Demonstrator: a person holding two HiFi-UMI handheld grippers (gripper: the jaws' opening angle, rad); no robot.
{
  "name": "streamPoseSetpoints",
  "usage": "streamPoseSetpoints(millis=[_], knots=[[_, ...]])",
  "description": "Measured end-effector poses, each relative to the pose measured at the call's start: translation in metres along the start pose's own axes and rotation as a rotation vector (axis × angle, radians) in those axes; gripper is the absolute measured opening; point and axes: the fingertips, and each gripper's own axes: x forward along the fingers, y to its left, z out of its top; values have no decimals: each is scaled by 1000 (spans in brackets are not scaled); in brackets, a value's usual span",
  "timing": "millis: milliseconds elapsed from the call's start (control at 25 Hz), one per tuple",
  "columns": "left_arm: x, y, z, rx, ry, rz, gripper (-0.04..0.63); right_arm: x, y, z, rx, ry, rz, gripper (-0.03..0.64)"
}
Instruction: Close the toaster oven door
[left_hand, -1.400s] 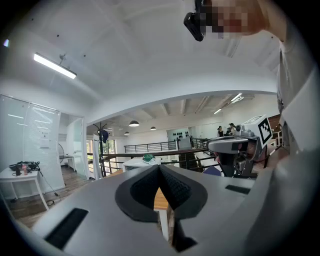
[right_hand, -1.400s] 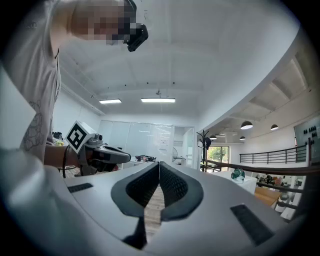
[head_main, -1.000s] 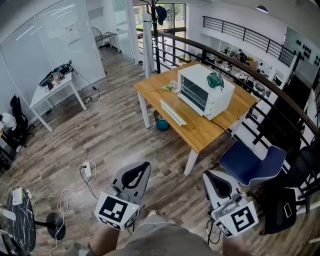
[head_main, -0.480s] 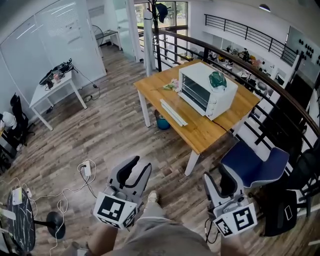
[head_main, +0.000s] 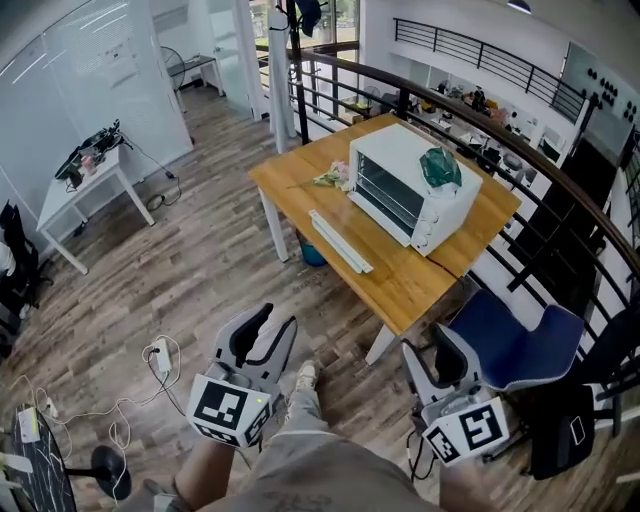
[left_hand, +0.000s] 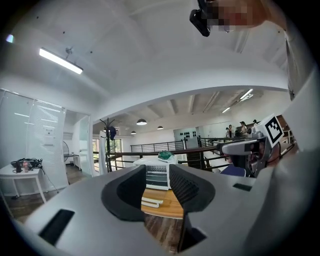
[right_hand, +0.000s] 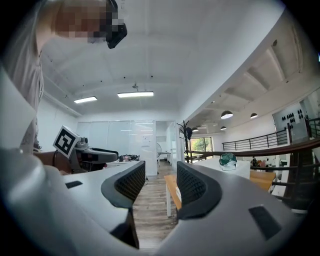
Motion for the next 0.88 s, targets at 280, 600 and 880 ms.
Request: streamPoseSetpoints(millis=[280,600,880], knots=[[92,79,-20,-3,90,-52,150,106,-40,-21,38,73,-56,196],[214,168,-74,17,233,-123,159,211,-99,-87,126,238,-176,196],[301,207,-145,-1,368,-199,160,258,-145,-168,256,394,-291,202]])
